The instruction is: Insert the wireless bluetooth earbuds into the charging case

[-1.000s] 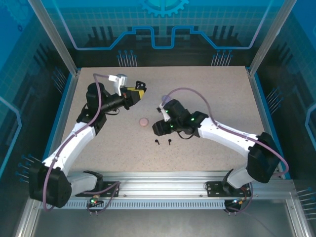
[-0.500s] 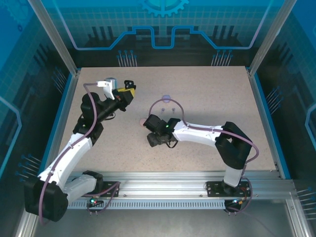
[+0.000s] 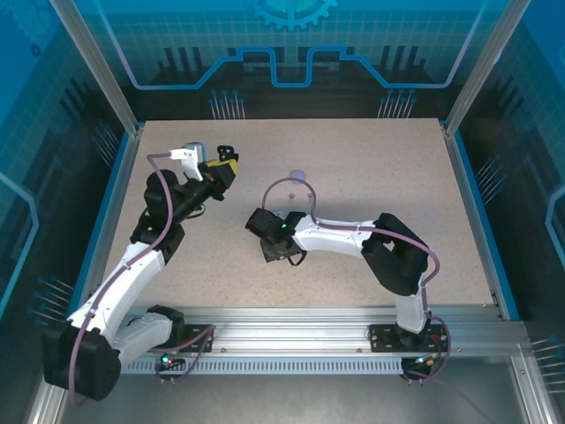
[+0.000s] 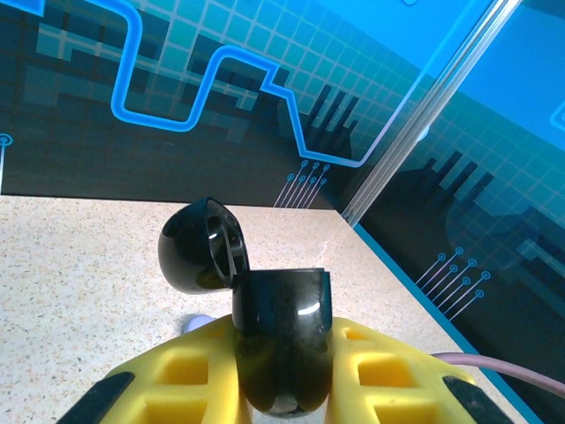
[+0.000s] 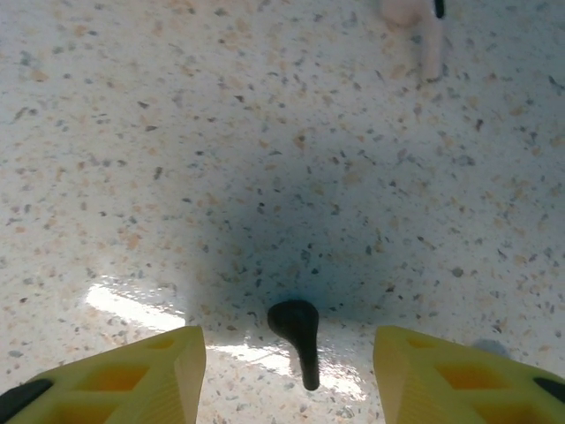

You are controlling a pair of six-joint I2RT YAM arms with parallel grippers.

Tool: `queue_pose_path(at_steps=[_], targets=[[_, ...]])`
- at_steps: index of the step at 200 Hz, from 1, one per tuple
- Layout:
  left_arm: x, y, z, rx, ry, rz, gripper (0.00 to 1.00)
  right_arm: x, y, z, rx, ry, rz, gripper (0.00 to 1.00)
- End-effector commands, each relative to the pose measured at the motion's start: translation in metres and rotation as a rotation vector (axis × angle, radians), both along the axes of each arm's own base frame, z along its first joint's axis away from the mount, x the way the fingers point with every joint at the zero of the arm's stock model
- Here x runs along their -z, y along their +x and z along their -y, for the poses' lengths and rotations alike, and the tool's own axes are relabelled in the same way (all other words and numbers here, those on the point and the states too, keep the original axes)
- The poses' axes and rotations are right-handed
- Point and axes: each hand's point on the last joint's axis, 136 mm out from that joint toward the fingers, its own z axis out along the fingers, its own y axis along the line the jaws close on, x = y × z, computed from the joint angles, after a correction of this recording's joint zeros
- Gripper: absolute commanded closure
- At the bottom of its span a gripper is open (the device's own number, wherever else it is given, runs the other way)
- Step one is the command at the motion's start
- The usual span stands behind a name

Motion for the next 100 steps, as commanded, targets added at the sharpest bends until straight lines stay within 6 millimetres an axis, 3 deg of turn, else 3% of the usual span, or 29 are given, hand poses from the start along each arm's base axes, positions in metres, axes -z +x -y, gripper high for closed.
queue_pose_path(at_steps=[1, 100], targets=[[-0.012, -0.002, -0.004, -0.02, -0.024, 0.044, 1.0, 0.007, -0.003, 0.006, 0.046, -0.052, -0.007, 0.48], [-0.012, -0.003, -0.002, -0.01, -0.028, 0.045, 1.0, 0.02, -0.002, -0.002, 0.043, -0.041, -0.024, 0.57]])
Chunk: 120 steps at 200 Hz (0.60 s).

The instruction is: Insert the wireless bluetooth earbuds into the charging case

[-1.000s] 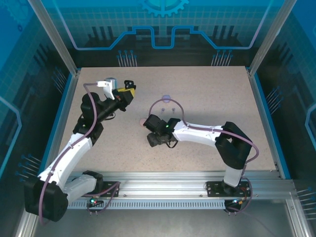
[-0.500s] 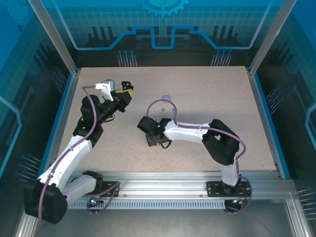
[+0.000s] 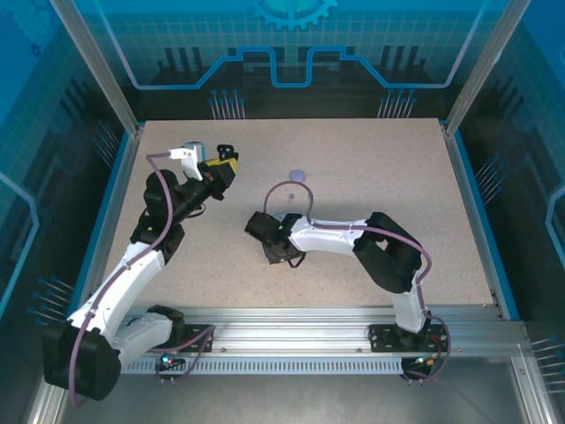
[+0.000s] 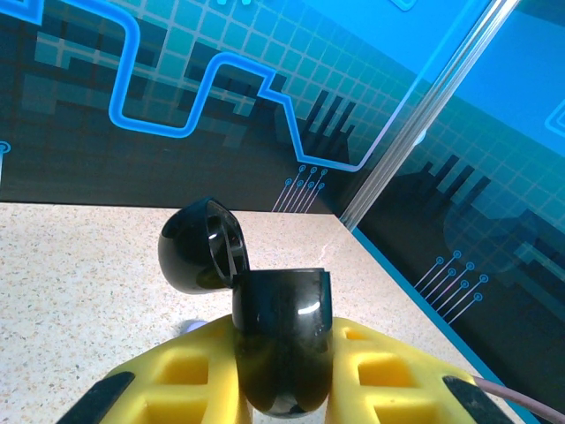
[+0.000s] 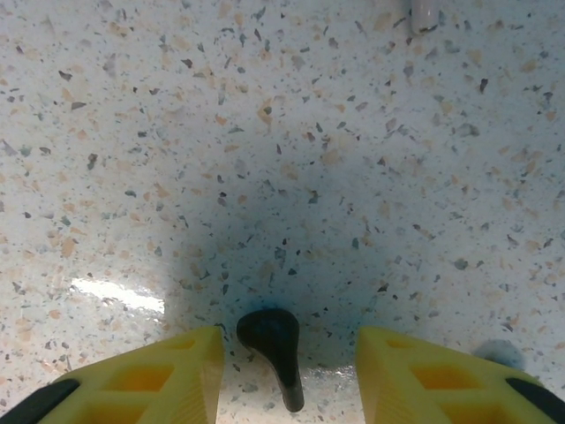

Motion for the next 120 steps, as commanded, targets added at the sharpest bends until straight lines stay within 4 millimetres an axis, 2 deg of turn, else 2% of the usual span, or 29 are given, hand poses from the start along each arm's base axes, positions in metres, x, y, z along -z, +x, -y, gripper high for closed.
queue_pose_path(at_steps=[1, 56, 120], targets=[[-0.0094, -0.0035, -0.0024, -0.01, -0.025, 0.033, 1.0, 0.0026, -0.0001, -0.0075, 0.01, -0.002, 0.003, 0.57], [-0.0074, -0.003, -0.0015, -0.005, -0.025, 0.03, 1.0, 0.0057, 0.0041, -0.0141, 0.016, 0.007, 0.005, 0.59], [-0.0073, -0.0022, -0.0002, 0.002, -0.023, 0.03, 1.0, 0.0098, 0.0043, -0.0077, 0.026, -0.002, -0.003, 0.66]])
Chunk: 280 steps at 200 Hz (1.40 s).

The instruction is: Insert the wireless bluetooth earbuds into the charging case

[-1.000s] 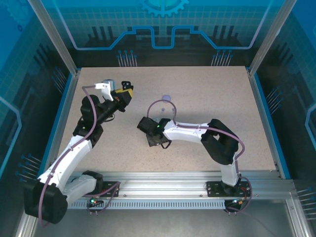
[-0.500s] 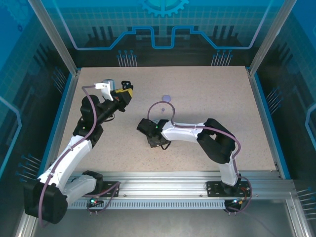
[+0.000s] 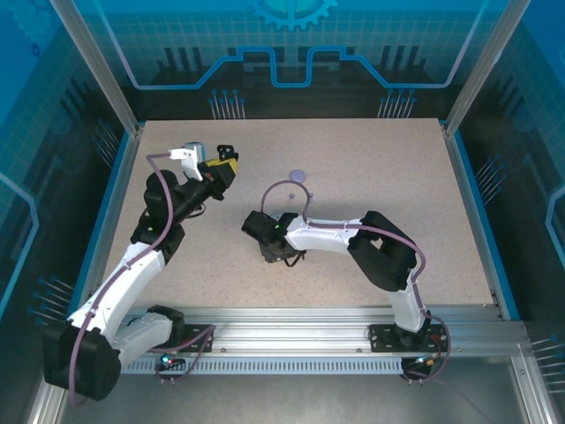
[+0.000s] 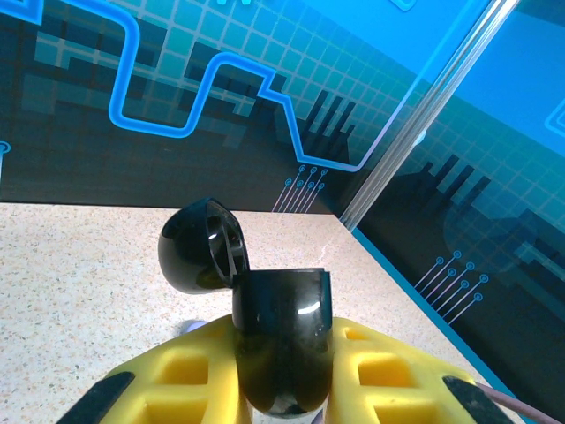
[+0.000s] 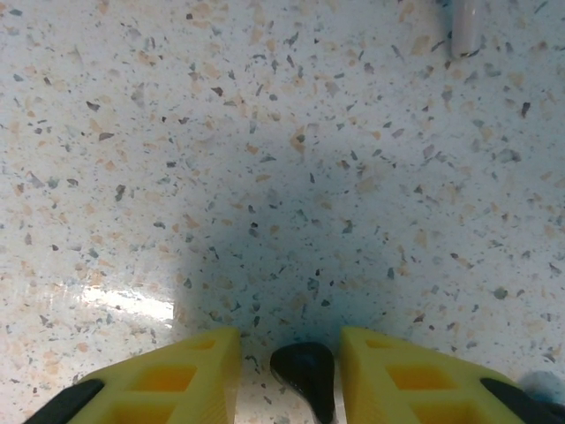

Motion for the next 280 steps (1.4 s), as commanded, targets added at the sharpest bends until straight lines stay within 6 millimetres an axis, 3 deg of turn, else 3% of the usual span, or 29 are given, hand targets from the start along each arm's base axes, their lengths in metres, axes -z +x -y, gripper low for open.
queue_pose_path(at_steps=[1, 105, 143, 168, 219, 280], targets=[[-0.008, -0.002, 0.0, 0.002, -0.022, 0.027, 1.0, 0.006, -0.001, 0.003, 0.016, -0.017, -0.002, 0.66], [-0.01, -0.002, 0.004, 0.025, -0.033, 0.024, 1.0, 0.008, -0.007, 0.02, 0.039, -0.022, -0.003, 0.74], [-0.011, -0.003, 0.008, 0.052, -0.046, 0.029, 1.0, 0.006, -0.007, 0.019, 0.029, 0.0, 0.001, 0.86], [-0.012, -0.003, 0.01, 0.062, -0.052, 0.036, 1.0, -0.005, -0.004, 0.017, 0.026, 0.026, 0.019, 0.87], [-0.02, -0.007, 0.013, 0.089, -0.049, 0.136, 1.0, -0.069, 0.014, 0.019, 0.024, 0.132, 0.124, 0.87], [-0.03, -0.02, 0.015, 0.119, -0.078, 0.401, 1.0, -0.193, 0.052, 0.047, 0.04, 0.335, 0.311, 0.87]])
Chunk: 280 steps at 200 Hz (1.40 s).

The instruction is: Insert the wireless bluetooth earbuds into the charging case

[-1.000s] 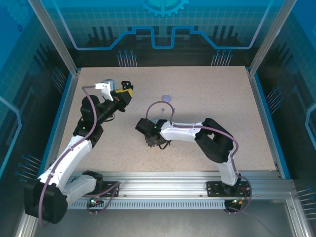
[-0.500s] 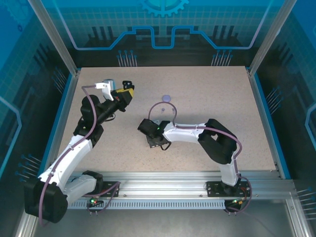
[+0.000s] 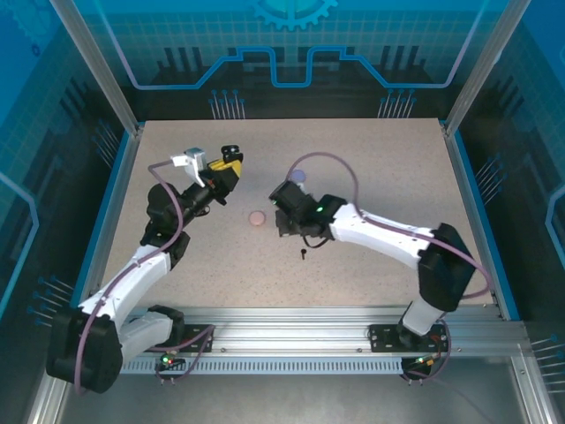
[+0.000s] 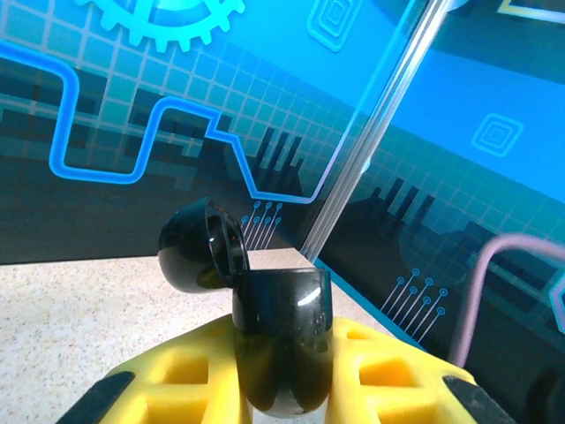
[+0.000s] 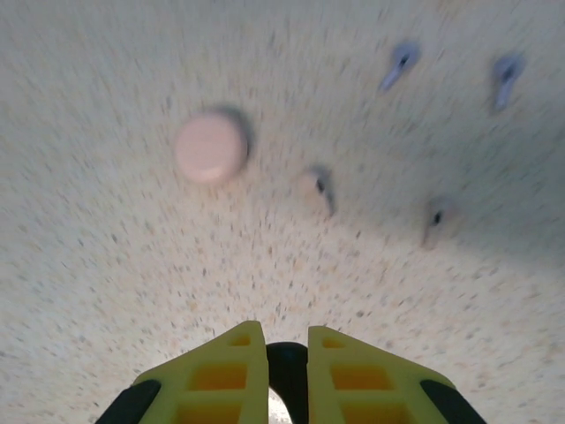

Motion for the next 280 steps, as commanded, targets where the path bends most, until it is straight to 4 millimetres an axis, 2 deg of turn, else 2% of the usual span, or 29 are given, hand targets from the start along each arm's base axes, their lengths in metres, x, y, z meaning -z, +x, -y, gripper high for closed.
queue_pose_path(at_steps=[1, 29, 68, 93, 117, 160, 192, 226, 280], targets=[[-0.029, -0.014, 0.003, 0.031, -0.025, 0.216, 1.0, -0.056, 0.015, 0.012, -0.015, 0.064, 0.09, 0.87], [-0.029, -0.017, 0.009, 0.042, -0.009, 0.288, 1.0, -0.116, 0.028, 0.022, -0.024, 0.15, 0.182, 0.87], [-0.035, -0.031, 0.034, 0.114, 0.041, 0.432, 1.0, -0.194, 0.035, 0.019, -0.087, 0.269, 0.344, 0.86], [-0.041, -0.037, 0.049, 0.176, 0.029, 0.486, 1.0, -0.23, 0.034, 0.015, -0.131, 0.328, 0.431, 0.86], [-0.042, -0.041, 0.069, 0.232, 0.058, 0.524, 1.0, -0.254, 0.03, 0.01, -0.185, 0.374, 0.5, 0.86], [-0.038, -0.039, 0.092, 0.282, 0.082, 0.546, 1.0, -0.273, 0.02, 0.006, -0.264, 0.418, 0.592, 0.86], [-0.036, -0.035, 0.104, 0.311, 0.081, 0.543, 1.0, -0.277, 0.013, 0.001, -0.325, 0.441, 0.644, 0.86], [-0.034, -0.031, 0.109, 0.321, 0.079, 0.532, 1.0, -0.274, 0.008, -0.002, -0.36, 0.475, 0.684, 0.86], [-0.03, -0.028, 0.111, 0.325, 0.077, 0.519, 1.0, -0.258, 0.009, -0.011, -0.372, 0.521, 0.661, 0.87]])
